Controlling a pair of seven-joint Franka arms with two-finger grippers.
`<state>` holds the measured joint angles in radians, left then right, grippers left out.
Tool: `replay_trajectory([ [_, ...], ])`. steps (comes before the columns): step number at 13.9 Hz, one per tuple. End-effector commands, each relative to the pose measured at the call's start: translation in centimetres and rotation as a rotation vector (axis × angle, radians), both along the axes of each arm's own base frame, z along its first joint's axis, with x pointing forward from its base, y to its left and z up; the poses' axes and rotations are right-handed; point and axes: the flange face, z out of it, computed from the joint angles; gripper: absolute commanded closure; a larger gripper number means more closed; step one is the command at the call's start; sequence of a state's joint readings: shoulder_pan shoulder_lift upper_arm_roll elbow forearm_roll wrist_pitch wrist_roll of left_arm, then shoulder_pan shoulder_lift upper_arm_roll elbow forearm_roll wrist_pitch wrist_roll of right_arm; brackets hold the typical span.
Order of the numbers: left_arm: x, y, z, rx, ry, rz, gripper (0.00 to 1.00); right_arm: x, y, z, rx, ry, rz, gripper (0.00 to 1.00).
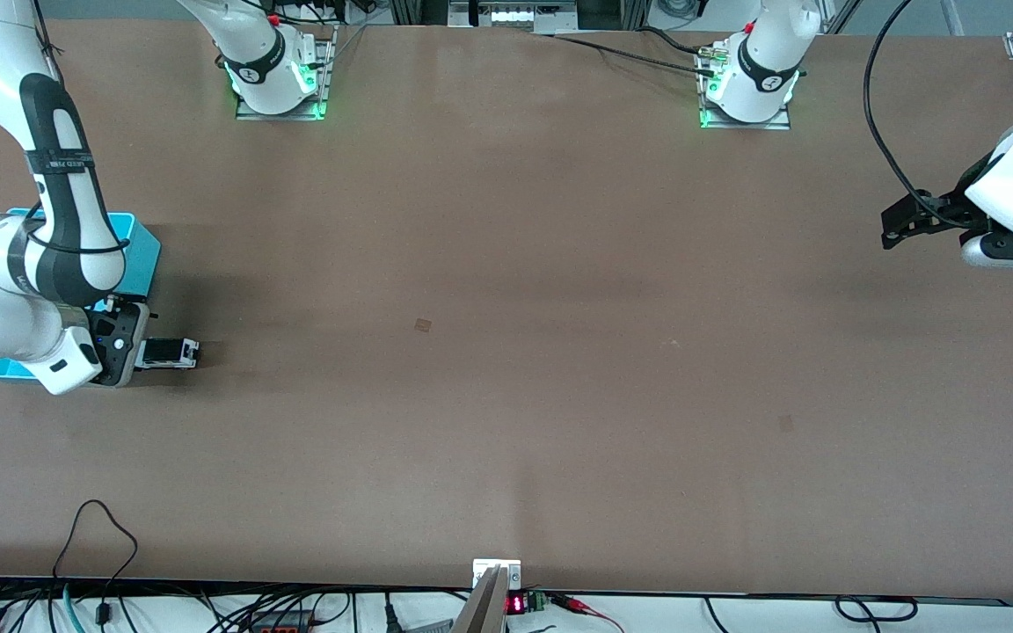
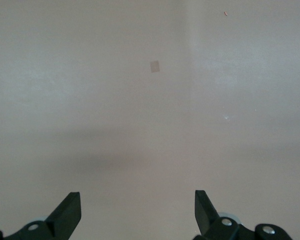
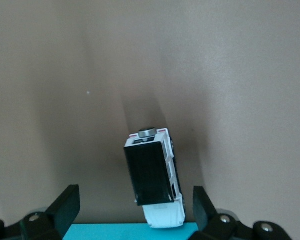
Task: Wind and store white jeep toy
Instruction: 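Move the right gripper down over the jeep beside the cyan bin, then close the right gripper on the white toy jeep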
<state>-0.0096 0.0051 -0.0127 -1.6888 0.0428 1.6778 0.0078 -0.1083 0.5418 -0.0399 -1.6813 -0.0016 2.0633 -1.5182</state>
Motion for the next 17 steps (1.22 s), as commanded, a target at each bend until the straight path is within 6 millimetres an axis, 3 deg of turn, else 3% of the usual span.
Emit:
replay_trajectory([
  [1, -0.5, 0.0, 0.8, -0.009, 0.002, -0.019, 0.0, -0.6, -0.7, -1.0, 0.025, -0.043, 0.04, 0.0],
  [10, -0.5, -0.1, 0.9, -0.008, 0.0, -0.019, 0.0, -2.7, -1.2, -5.0, 0.014, -0.125, 0.091, 0.0],
  [17, -0.6, -0.2, 0.7, -0.007, 0.012, -0.02, 0.0, -3.2, -1.0, -6.3, 0.008, -0.157, 0.092, 0.0],
])
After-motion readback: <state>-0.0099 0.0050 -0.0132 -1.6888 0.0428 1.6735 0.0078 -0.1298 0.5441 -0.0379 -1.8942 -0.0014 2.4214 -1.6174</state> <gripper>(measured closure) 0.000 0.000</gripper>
